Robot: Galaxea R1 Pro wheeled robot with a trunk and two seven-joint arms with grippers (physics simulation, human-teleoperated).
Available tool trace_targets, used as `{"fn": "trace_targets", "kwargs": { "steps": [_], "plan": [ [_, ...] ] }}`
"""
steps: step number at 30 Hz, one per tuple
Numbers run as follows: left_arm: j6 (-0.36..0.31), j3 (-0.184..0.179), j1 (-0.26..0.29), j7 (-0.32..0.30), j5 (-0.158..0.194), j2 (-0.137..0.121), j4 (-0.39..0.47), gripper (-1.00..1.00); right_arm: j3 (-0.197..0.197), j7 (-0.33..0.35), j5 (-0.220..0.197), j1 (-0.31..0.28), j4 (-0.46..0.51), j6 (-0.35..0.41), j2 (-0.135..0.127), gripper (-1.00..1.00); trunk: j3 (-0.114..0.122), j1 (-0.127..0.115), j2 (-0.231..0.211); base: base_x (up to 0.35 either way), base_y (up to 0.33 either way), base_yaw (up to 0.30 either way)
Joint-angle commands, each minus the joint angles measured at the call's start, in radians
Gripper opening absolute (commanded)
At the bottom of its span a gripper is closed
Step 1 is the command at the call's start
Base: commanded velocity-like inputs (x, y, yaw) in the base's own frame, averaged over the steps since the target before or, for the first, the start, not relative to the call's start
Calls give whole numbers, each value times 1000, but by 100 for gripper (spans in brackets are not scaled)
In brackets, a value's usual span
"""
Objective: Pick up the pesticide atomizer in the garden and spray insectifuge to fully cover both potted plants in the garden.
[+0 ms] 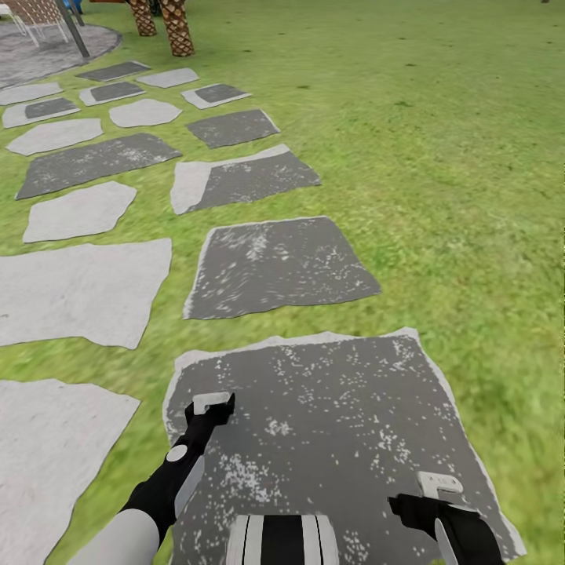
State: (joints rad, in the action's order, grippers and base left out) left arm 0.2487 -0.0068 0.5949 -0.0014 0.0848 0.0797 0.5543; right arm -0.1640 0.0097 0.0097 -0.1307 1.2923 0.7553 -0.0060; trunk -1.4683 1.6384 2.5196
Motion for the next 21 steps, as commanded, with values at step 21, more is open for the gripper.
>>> {"fn": "trace_targets", "kwargs": {
  "steps": [21],
  "plan": [
    [3, -1, 0, 0, 9, 0, -1, 100, 1, 1, 1, 0, 1, 4, 0, 100, -3, 0, 0, 20, -20, 58]
  ]
}}
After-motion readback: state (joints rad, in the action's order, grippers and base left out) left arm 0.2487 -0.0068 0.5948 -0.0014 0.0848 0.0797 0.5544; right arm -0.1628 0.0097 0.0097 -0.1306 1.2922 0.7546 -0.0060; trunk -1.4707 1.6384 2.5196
